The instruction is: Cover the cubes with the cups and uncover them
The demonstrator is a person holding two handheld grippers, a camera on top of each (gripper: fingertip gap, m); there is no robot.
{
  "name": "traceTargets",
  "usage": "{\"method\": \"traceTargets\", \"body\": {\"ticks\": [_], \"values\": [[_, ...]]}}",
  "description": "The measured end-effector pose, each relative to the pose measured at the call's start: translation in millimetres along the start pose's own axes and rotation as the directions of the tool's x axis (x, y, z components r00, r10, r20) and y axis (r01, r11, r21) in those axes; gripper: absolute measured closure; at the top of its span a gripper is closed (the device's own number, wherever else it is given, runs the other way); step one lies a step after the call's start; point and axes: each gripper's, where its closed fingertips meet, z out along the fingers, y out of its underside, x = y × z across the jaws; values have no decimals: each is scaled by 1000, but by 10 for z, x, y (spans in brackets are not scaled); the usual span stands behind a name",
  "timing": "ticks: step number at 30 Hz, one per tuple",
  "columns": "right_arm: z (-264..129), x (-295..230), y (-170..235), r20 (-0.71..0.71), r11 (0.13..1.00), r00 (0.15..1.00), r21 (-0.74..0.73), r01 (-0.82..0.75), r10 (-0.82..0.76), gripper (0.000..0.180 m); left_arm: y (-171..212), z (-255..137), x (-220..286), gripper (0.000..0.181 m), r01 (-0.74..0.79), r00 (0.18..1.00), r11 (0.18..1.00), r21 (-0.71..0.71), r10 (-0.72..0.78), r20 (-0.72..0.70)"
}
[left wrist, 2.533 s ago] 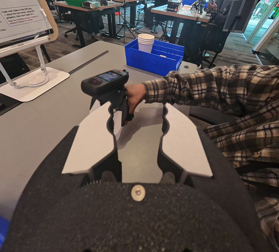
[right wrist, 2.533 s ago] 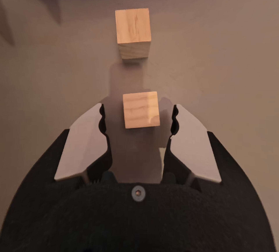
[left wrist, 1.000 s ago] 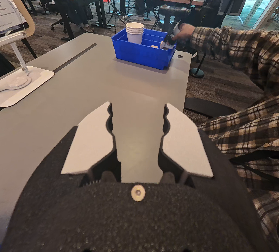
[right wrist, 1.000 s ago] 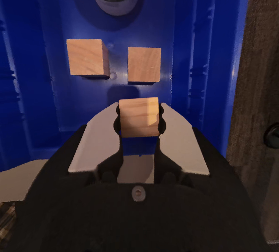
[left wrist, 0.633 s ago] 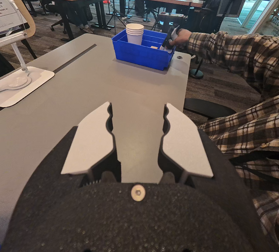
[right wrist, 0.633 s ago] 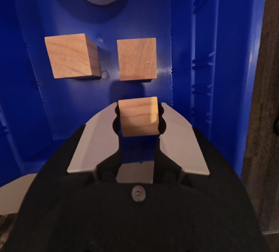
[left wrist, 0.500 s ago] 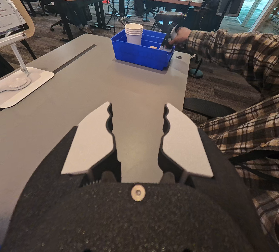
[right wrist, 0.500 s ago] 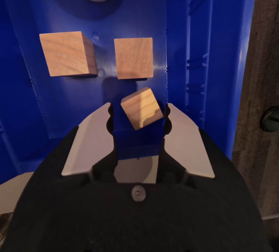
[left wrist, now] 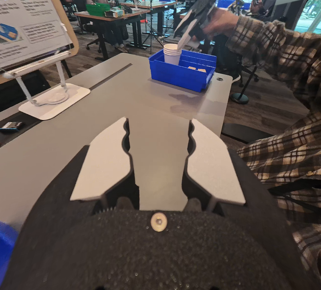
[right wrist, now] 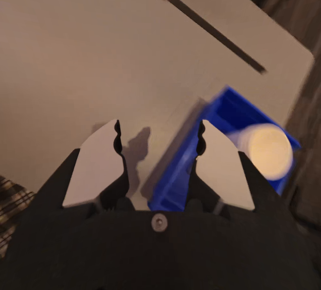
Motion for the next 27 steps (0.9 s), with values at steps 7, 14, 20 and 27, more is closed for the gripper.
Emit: {"method": "traceTargets", "body": {"ticks": [7,14,20,27], "values": [[972,-2189,-1120,378,910,831,246,335,-408,97,-37,-203,-134,117,2,998,999,32,-4,57],[1862,-3657,-1228,482,782,623,285,553,-616,95,-63,-352,-196,117,4,997,998,60,-8,80],[2129,-4028,-1257,524,746,569,217,630,-633,98,-93,-451,-246,117,1,995,997,82,-9,101],[2298,-4163,-1181,565,725,557,112,679,-608,135,-101,-475,-232,118,-9,995,996,84,0,103]]}}
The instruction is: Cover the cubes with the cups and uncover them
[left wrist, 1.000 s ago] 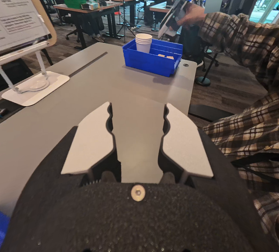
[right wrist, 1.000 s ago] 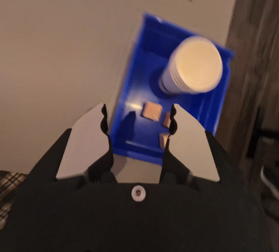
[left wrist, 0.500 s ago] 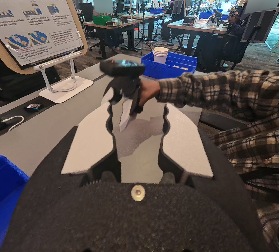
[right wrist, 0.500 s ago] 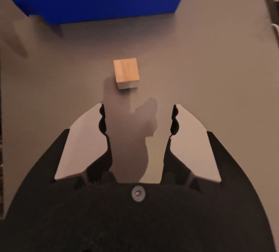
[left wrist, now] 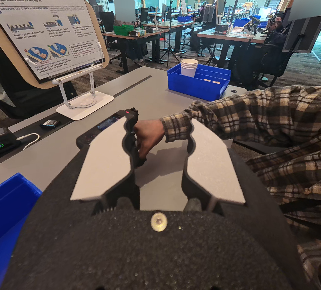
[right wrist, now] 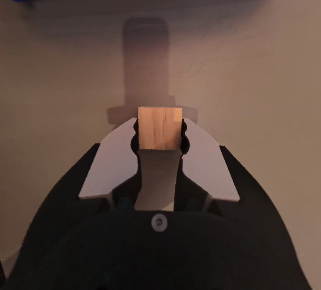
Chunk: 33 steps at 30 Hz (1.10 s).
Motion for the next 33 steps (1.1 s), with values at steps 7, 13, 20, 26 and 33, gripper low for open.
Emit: {"method": "traceTargets", "body": {"ticks": [7,13,20,26,33], "values": [[-1006,261,425,-158,982,971,87,-168,180,135,-9,7,14,118,4,1000,1000,8,-4,-8],[-2572,407,1997,-375,836,751,159,-526,544,135,22,140,108,118,-5,999,1000,-19,4,-34],[-3599,-144,4104,-416,452,298,344,-823,859,135,128,401,250,118,-23,997,996,-87,16,-76],[-3286,-409,5112,-396,259,112,340,-904,912,135,182,552,424,118,-19,990,994,-111,3,-144],[-2764,-356,5484,-356,137,28,287,-948,934,135,224,574,444,117,-24,988,992,-126,5,-152]]}}
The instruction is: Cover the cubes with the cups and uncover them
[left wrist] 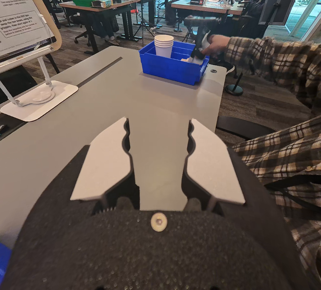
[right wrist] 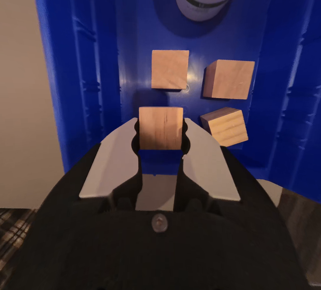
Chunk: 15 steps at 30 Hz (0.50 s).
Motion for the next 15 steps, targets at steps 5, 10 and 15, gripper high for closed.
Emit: {"method": "traceTargets", "body": {"ticks": [5,10,15], "values": [[168,37,78,-19,999,999,-33,-41,41,134,-6,-30,-51,117,17,1000,1000,13,-17,2],[305,45,151,-51,996,998,-85,-33,29,135,-12,-47,-43,117,11,1000,1000,15,-11,2],[266,3,138,-50,994,999,-109,1,-6,110,-19,-60,-37,117,11,1000,1000,20,-11,4]]}}
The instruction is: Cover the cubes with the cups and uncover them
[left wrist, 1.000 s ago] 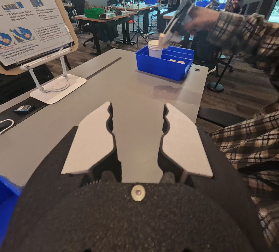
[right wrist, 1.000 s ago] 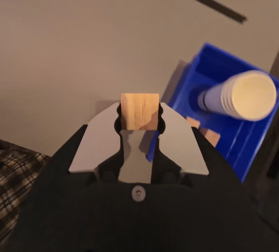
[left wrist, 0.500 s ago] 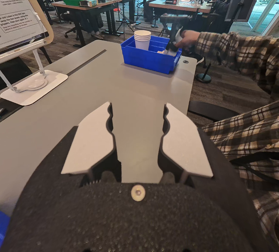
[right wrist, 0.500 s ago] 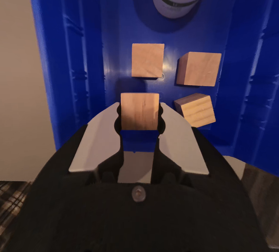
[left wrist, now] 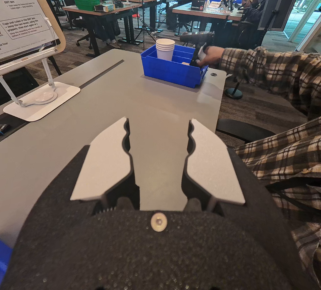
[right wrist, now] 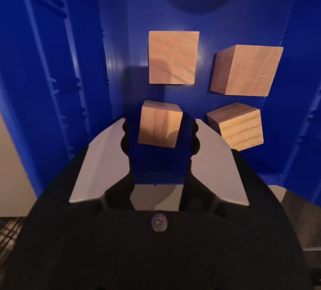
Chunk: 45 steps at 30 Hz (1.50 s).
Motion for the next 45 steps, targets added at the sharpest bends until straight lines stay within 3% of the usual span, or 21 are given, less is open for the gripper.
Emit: {"method": "traceTargets", "body": {"ticks": [4,9,13,22,32,39,41,44,45], "values": [[-338,-97,16,67,998,997,-27,48,-46,92,20,27,-17,117,7,1000,1000,-6,-7,0],[-1060,199,-241,24,995,997,74,72,-74,93,64,142,-10,117,32,999,999,-17,-33,-36],[-1289,644,-419,-6,995,1000,101,14,-14,94,141,272,-3,117,42,998,998,-54,-44,-51],[-838,1324,-384,-33,993,993,-4,-117,117,94,253,432,-49,117,58,997,993,-99,-64,-54],[-340,1491,-298,-53,986,992,-120,-116,111,94,396,582,-148,117,90,994,985,-146,-98,-49],[-105,1535,-271,-59,974,991,-189,-126,116,113,433,594,-198,117,102,993,983,-156,-110,-42],[-39,1486,-259,-18,972,992,-202,-122,121,128,431,583,-213,117,105,993,983,-153,-112,-39],[13,1245,-315,148,974,977,-190,-125,154,172,433,580,-226,117,110,992,982,-151,-117,-38],[19,1251,-315,143,974,978,-190,-122,151,173,434,583,-228,117,111,992,982,-152,-118,-38]]}}
